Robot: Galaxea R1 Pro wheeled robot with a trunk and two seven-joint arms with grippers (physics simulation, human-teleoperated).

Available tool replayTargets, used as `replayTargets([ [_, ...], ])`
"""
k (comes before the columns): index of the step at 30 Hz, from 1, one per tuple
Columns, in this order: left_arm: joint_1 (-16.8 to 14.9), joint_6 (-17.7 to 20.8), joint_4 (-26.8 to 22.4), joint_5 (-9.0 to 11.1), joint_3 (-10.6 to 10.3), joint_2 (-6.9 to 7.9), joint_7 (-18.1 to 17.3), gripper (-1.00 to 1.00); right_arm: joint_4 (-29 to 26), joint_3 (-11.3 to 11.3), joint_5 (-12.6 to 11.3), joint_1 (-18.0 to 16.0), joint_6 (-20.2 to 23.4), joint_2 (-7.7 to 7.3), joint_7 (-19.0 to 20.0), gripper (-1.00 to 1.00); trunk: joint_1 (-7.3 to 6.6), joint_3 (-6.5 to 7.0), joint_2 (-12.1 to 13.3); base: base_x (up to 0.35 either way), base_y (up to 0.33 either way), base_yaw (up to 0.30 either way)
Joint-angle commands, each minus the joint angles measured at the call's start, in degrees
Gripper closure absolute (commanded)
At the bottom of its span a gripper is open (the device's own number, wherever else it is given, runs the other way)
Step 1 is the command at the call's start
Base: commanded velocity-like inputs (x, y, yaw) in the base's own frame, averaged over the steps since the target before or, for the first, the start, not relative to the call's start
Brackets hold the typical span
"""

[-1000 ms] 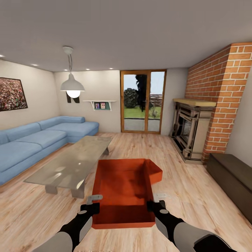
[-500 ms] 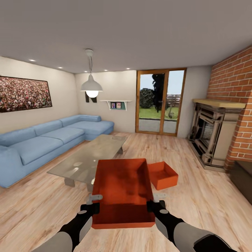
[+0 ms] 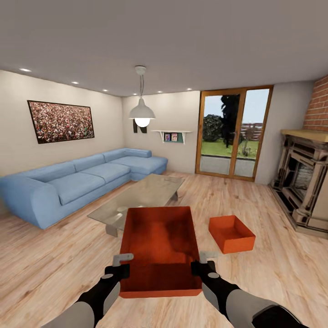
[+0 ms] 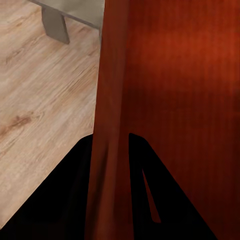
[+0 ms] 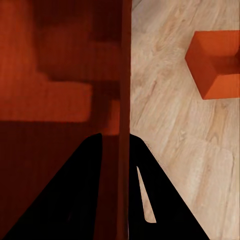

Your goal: Move the two storage containers from the living room to the garage. In the garage, place one container on the floor and stack the other container on top of it (either order is fine).

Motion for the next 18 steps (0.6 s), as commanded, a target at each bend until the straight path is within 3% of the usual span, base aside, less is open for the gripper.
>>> replayTargets([
  [1,0.00,0.10,3.86,0.59,0.00,0.64,0.43,1.00,-0.12,-4.01,-0.34,-0.11,-3.48,-0.81,-0.34,1.00,0.01,-0.09,-0.08,0.000,0.000,0.300],
  [18,0.00,0.05,3.78,0.56,0.00,0.66,0.47,1.00,-0.12,-4.01,-0.34,-0.11,-3.41,-0.81,-0.34,1.00,0.01,-0.09,-0.08,0.000,0.000,0.300],
])
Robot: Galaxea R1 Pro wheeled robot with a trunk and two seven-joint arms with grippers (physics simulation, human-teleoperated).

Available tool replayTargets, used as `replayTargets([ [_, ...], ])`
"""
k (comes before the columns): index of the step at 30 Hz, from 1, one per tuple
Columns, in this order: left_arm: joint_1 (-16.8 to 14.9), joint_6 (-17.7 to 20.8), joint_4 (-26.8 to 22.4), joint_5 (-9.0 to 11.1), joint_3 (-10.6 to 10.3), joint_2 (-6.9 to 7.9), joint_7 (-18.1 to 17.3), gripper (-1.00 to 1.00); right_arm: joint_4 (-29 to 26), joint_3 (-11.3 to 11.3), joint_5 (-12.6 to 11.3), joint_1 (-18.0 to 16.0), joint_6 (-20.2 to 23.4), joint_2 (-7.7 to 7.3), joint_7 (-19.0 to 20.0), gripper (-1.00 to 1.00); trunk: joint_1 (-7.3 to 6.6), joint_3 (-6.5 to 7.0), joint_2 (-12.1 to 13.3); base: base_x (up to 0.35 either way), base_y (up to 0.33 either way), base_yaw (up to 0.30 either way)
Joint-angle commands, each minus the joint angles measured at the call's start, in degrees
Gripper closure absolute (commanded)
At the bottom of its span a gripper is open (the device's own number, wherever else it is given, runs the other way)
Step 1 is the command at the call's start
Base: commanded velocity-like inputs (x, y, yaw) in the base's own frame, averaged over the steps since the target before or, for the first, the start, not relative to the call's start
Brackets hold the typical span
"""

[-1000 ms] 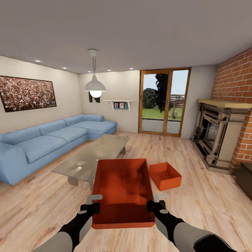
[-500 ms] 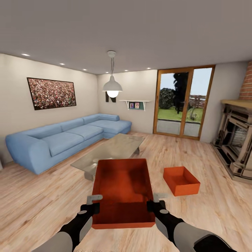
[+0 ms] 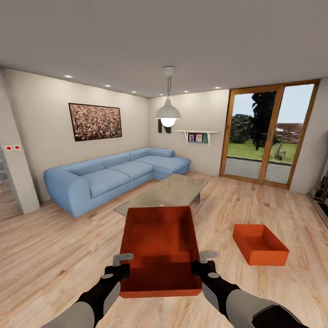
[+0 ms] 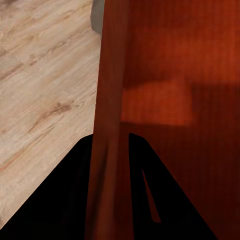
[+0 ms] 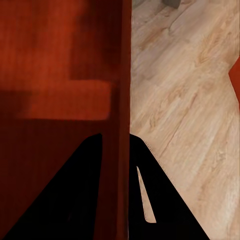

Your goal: Move the two storage containers from the living room to the garage. In the garage, place one container on the floor and stack the other container on top of it (either order is fine).

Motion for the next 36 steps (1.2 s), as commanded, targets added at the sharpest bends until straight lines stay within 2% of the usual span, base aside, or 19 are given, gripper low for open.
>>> replayTargets([
  [1,0.00,0.10,3.82,0.60,0.00,0.68,0.46,1.00,-0.11,-3.98,-0.37,-0.11,-3.30,-0.78,-0.35,1.00,0.01,-0.09,-0.08,0.000,0.000,0.300],
  [36,0.00,0.19,3.82,0.51,0.05,0.71,0.66,1.00,0.94,-3.98,-0.37,-0.11,-3.47,-0.67,-0.35,1.00,0.01,-0.09,-0.08,0.000,0.000,0.300],
])
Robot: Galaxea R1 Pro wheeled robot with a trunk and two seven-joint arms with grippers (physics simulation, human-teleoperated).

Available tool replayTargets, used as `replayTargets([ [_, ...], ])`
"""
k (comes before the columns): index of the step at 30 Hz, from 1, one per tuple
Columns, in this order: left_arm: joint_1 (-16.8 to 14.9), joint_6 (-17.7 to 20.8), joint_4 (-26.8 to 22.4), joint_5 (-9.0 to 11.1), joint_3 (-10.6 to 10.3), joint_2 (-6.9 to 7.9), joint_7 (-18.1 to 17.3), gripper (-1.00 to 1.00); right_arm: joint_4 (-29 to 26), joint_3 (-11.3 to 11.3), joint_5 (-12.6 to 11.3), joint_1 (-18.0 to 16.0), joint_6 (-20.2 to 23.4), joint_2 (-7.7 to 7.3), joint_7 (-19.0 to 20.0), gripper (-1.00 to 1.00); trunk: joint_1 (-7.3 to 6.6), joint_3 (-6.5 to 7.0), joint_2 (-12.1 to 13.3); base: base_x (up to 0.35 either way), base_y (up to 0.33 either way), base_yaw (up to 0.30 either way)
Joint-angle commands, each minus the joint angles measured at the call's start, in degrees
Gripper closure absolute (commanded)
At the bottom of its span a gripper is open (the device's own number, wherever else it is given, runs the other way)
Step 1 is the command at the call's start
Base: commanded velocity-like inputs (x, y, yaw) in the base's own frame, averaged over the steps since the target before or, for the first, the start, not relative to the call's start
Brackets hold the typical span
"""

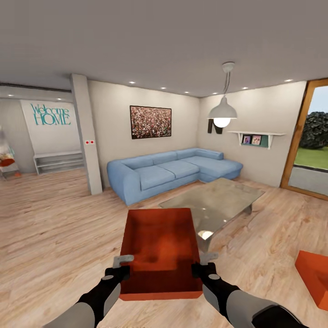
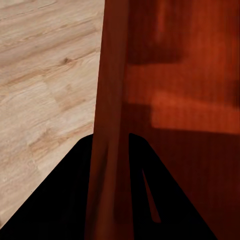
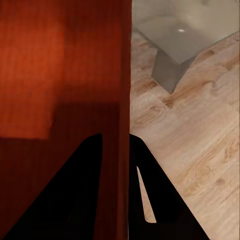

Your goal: Move the two storage containers from the living room to the garage. In the garage, place one container on the floor and stack the other container on top of it (either order is fine).

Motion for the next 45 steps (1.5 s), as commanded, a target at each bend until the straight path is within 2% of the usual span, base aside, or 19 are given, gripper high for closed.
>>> replayTargets([
  [1,0.00,0.11,2.86,0.50,0.06,0.87,0.54,1.00,-0.10,-3.64,-0.55,-0.11,-3.46,-0.68,-0.61,1.00,0.01,-0.09,-0.08,0.000,0.000,0.300],
  [39,0.00,0.11,3.05,0.58,0.08,1.11,0.54,1.00,-0.07,-3.64,-0.55,-0.11,-3.81,-0.65,-0.61,1.00,0.01,-0.09,-0.08,0.000,0.000,0.300],
  [45,0.00,0.11,3.05,0.59,0.09,1.62,0.55,1.00,-0.10,-3.64,-0.55,-0.11,-3.81,-0.69,-0.61,1.00,0.01,-0.09,-0.08,0.000,0.000,0.300],
])
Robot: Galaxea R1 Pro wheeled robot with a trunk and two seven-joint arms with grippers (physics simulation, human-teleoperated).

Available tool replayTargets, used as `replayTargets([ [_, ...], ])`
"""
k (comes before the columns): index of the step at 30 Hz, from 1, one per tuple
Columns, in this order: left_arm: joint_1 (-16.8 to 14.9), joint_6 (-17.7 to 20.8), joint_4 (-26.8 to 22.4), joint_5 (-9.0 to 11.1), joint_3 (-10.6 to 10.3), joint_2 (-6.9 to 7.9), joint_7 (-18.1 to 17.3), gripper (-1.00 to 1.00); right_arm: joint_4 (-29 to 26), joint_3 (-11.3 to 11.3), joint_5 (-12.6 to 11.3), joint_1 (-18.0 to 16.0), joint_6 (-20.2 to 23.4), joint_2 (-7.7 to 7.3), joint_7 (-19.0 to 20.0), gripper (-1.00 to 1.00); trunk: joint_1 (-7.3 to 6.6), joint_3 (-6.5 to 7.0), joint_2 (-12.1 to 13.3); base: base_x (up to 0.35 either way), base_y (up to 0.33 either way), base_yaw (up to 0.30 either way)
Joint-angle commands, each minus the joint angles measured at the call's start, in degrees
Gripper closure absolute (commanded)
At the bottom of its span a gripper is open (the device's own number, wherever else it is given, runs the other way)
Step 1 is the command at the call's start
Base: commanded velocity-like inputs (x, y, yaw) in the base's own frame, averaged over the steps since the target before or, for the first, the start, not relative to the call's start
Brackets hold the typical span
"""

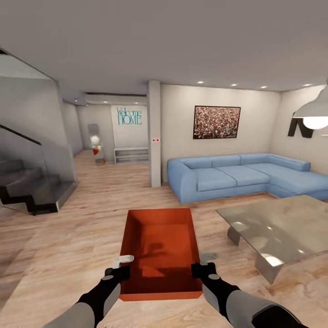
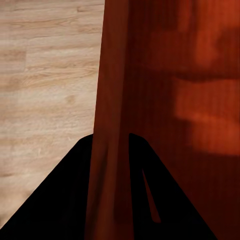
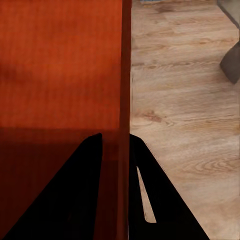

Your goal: Move the two storage containers from the living room to the garage. In the garage, place one container on the floor and stack the other container on top of it (either order is fine).

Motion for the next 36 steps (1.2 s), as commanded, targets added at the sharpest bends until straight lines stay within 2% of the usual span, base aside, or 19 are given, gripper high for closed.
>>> replayTargets([
  [1,0.00,0.11,2.93,0.48,0.10,1.59,0.62,1.00,-0.10,-3.72,-0.54,-0.11,-3.95,-0.75,-0.53,1.00,0.01,-0.09,-0.08,0.000,0.000,0.300],
  [21,0.00,0.11,2.93,0.66,0.01,1.56,0.59,1.00,-0.07,-3.72,-0.53,-0.11,-3.95,-0.68,-0.53,1.00,0.01,-0.09,-0.08,0.034,0.000,0.294],
  [36,0.00,0.11,2.93,0.66,0.00,1.56,0.59,1.00,-0.02,-3.66,-0.46,-0.11,-3.95,-0.68,-0.53,1.00,0.01,-0.09,-0.08,0.310,0.000,0.023],
])
